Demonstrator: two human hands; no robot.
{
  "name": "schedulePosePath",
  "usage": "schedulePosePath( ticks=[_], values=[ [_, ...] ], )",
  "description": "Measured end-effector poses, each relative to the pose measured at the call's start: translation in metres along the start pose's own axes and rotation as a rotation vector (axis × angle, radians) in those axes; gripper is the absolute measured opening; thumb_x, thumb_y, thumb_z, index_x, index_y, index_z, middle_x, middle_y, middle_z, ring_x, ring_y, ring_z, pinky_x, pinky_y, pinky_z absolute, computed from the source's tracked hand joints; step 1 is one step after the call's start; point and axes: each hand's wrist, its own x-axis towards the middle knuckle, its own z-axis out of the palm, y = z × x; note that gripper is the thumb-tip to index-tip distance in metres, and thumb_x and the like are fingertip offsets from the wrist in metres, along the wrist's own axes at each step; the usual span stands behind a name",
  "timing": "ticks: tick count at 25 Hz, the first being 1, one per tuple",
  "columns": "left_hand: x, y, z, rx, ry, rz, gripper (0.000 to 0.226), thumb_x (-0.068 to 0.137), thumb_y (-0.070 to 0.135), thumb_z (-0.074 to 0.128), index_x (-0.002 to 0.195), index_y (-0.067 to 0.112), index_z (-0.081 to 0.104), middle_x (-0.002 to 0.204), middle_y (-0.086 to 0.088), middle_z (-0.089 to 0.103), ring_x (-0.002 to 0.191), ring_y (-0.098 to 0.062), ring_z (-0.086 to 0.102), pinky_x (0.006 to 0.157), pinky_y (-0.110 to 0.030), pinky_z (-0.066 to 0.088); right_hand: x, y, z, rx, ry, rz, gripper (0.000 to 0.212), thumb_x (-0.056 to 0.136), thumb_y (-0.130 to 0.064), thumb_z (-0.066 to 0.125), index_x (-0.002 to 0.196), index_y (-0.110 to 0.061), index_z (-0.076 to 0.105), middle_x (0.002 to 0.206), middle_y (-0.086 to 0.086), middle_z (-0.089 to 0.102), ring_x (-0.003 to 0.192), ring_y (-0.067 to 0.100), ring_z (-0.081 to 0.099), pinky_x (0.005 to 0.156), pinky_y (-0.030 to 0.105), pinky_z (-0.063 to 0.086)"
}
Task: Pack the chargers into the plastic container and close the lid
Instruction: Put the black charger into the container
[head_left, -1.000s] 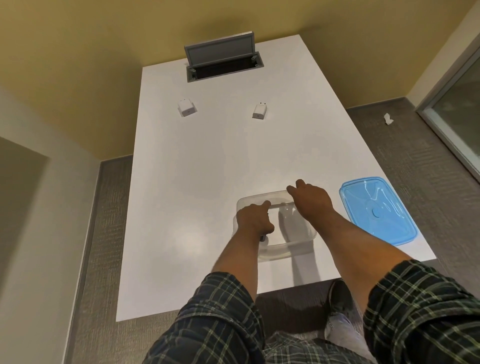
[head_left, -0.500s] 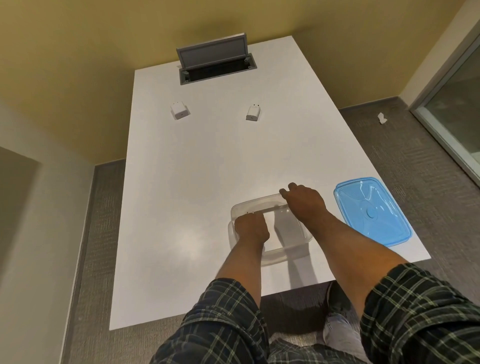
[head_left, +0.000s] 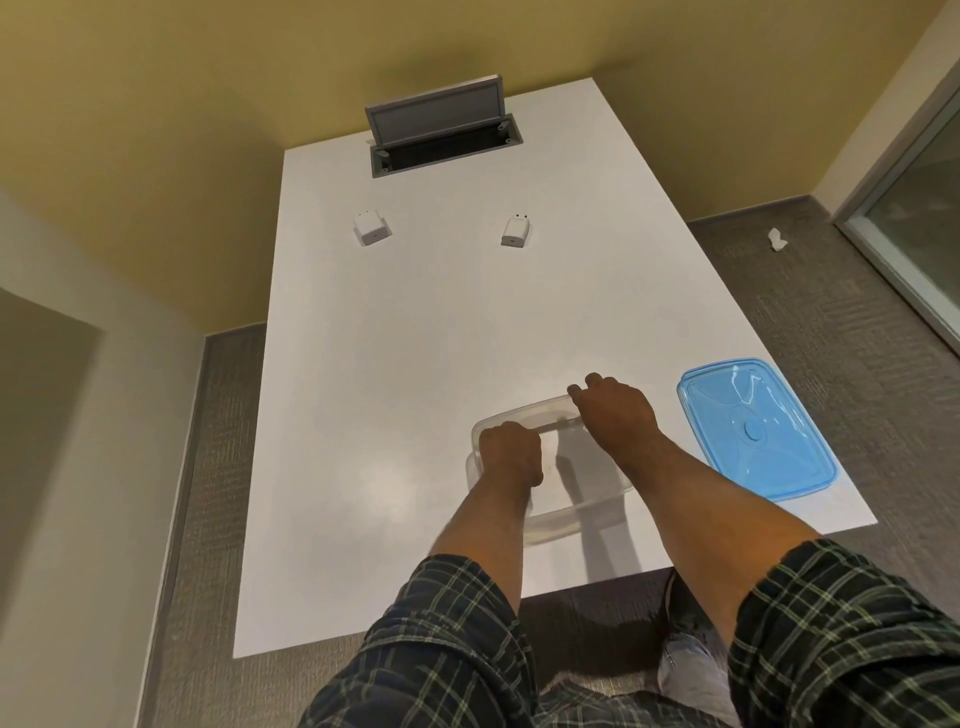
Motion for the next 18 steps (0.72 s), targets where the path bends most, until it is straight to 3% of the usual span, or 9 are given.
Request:
schedulePosePath(
  ticks=[12,18],
  values=[
    [-0.0048,-0.0080,0.0011,0.037,-0.027,0.032,0.022,0.087,0.022,0.065,0.108,0.019,0.072,0.108,-0.001,0.073,0.100,-0.022,0.072,0.071,-0.030,0.040,-0.0047,-0.0060,-0.0003,-0.014,-0.008,0.037,0.028,0.093,0.000,0.045,0.115,-0.011,0.058,0.111,0.007,0.058,0.097,0.026,0.062,0.062,0.032,0.036],
    [-0.0012,-0.0095,0.0036,0.115,0.021,0.066,0.022,0.086,0.021,0.066,0.106,0.018,0.072,0.104,-0.001,0.073,0.097,-0.026,0.072,0.086,-0.033,0.046,-0.0075,-0.0061,0.0004,-0.019,0.011,0.043,0.027,0.094,0.000,0.045,0.114,-0.012,0.059,0.111,0.006,0.059,0.097,0.025,0.063,0.063,0.031,0.041]
  ],
)
